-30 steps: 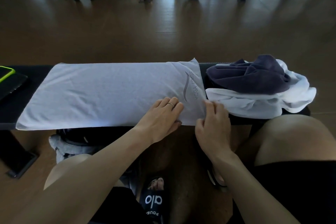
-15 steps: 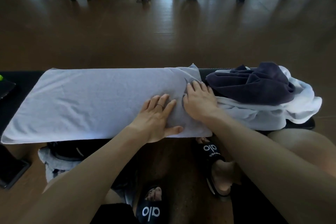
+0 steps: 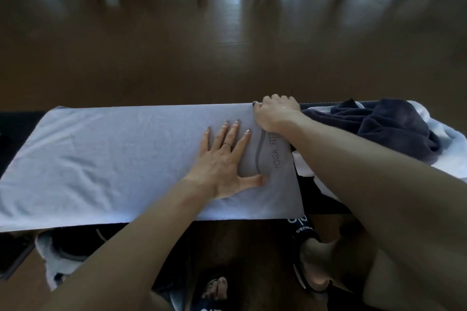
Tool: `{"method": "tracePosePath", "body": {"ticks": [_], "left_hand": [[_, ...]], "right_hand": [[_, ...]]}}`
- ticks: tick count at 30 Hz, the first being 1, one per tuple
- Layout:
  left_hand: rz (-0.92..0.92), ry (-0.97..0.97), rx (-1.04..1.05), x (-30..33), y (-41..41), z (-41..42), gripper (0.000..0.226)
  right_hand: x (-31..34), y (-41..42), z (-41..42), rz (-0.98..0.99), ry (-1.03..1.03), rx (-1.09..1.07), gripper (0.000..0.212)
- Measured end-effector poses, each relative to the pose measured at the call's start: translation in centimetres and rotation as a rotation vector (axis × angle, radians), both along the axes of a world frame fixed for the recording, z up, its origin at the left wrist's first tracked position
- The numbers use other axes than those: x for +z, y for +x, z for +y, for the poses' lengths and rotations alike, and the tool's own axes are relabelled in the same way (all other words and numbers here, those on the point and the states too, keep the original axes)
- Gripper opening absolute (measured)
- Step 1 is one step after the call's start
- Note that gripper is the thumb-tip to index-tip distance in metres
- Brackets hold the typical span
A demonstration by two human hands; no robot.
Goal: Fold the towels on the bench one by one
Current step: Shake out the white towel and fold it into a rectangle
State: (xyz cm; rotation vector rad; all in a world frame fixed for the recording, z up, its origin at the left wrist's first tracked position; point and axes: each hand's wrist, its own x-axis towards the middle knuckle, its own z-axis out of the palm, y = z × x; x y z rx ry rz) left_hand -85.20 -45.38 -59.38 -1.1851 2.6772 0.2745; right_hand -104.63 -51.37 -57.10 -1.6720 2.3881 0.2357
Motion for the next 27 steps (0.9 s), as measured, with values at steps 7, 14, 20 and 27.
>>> {"method": "tracePosePath", "body": {"ticks": [7,14,20,27], "left_hand": [[0.101,-0.005,-0.288,0.2,-2.3,5.0,0.104],[0.158,-0.12,-0.36,-0.7,-3.1,7.2,0.089],[0.133,-0.21,-0.379,-1.5,-3.3,8.1,0.086],[0.152,-0.325,-0.416,-0.9,-5.3,10.1,0.08]], "right_hand": [[-0.5,-1.0,0.3,-0.07,-0.083,0.083,0.056],[0.2,-2.9,0.6,-0.112,-0.069,-0.001,0.053],[0.6,-2.9,1.0,-0.351,-0.228,-0.072,0.039],[0.6,-3.0,1.1,-0.36,-0.341,-0.107,0.029]]}}
